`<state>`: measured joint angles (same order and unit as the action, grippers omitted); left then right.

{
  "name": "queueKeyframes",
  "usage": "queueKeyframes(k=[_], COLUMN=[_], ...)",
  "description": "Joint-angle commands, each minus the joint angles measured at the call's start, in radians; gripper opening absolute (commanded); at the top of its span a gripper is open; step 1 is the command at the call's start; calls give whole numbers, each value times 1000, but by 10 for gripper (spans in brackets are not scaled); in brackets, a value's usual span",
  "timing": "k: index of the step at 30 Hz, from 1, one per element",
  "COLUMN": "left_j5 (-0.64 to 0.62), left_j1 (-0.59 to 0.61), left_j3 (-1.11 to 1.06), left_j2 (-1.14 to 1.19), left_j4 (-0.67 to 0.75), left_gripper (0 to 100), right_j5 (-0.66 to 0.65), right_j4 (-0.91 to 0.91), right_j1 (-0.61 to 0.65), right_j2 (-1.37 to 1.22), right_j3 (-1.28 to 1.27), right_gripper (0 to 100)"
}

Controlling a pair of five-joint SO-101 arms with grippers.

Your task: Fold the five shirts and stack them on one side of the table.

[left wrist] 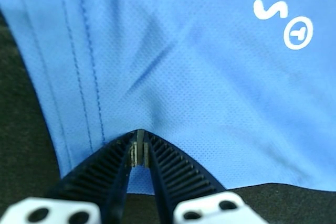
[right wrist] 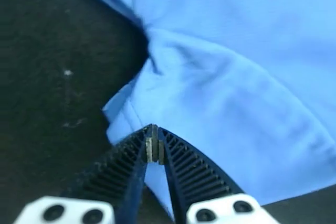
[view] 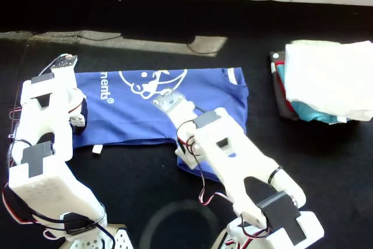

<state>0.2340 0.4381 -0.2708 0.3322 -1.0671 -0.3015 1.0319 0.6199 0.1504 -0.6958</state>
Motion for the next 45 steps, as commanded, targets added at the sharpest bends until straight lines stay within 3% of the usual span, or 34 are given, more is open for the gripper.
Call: queueKeyframes(k=[1, 10, 14, 17, 38, 41, 44, 45], left_j5=[0, 0, 0, 0, 0, 0, 0, 0], left_j1=[-15, -15, -15, -15, -15, -15, -15, -15], left_j3=[-1, -1, -1, -1, -1, -2, -2, -2], left_j2=[2, 2, 2, 2, 2, 2, 2, 2], left_j4=[44, 44, 44, 44, 43, 41, 41, 41], left_gripper=[9, 9, 9, 9, 9, 9, 9, 9], right_j5=[-15, -15, -17, -61, -169, -169, -169, -169], right_j4=[-8, 280, 380, 343, 19, 22, 21, 21], right_j1=[-1, -42, -5, -1, -7, -7, -8, -10], right_j2=[35, 173, 176, 160, -183, -193, -196, -196], right_j3=[-7, 119, 88, 36, -113, -102, -91, -91], right_gripper=[6, 17, 159, 224, 224, 182, 6, 5])
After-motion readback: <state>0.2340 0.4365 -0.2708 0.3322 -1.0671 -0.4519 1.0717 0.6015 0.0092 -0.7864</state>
